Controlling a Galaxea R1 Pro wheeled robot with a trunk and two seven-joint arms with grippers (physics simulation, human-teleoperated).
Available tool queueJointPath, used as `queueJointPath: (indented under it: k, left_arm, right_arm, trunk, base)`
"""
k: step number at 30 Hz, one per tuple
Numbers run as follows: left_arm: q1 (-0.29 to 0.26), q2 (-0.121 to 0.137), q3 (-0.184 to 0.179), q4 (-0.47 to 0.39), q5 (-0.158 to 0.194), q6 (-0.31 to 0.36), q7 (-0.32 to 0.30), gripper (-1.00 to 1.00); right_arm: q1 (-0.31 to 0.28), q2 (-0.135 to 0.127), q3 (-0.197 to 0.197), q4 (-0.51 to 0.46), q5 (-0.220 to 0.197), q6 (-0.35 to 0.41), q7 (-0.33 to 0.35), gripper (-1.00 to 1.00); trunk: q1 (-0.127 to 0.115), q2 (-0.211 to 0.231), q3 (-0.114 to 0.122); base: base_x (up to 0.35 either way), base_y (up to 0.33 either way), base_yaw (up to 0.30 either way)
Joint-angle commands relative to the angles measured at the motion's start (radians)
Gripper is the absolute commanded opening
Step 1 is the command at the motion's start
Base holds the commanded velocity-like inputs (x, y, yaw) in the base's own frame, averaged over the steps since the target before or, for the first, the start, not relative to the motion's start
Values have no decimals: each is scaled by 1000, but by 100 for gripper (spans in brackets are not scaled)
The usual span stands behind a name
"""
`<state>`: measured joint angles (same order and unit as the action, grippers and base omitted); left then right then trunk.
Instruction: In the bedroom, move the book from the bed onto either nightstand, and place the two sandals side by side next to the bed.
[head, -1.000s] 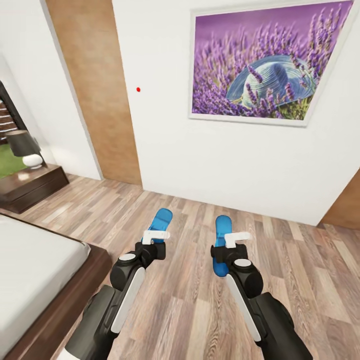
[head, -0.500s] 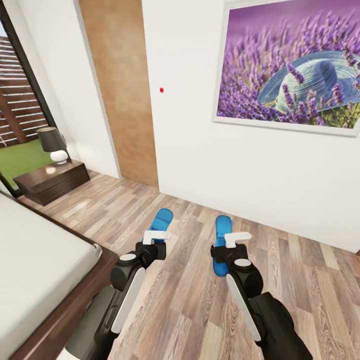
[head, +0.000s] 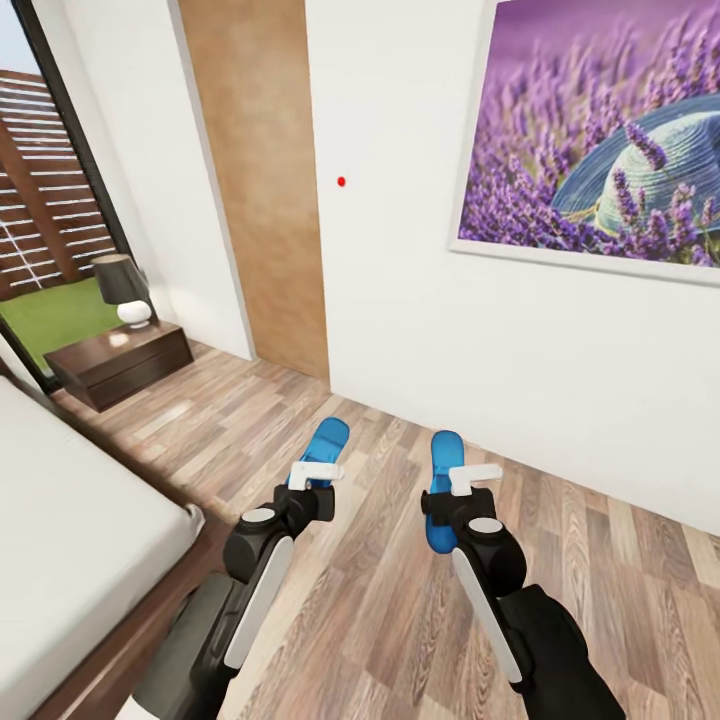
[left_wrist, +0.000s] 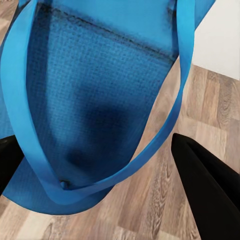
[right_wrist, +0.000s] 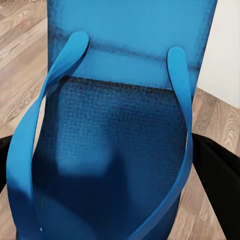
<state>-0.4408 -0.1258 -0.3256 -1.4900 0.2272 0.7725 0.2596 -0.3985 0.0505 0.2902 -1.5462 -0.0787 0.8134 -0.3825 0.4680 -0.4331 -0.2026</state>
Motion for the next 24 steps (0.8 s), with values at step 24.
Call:
queueJointPath:
  k: [24]
  left_arm:
    - [-1,-4,-4,68,12,-1,12,-100]
  right_arm:
    - [-1,0,0,1,-9,-8,-9,-100]
  trunk:
    - [1,-2,-2]
  base:
    - [328,-94,0]
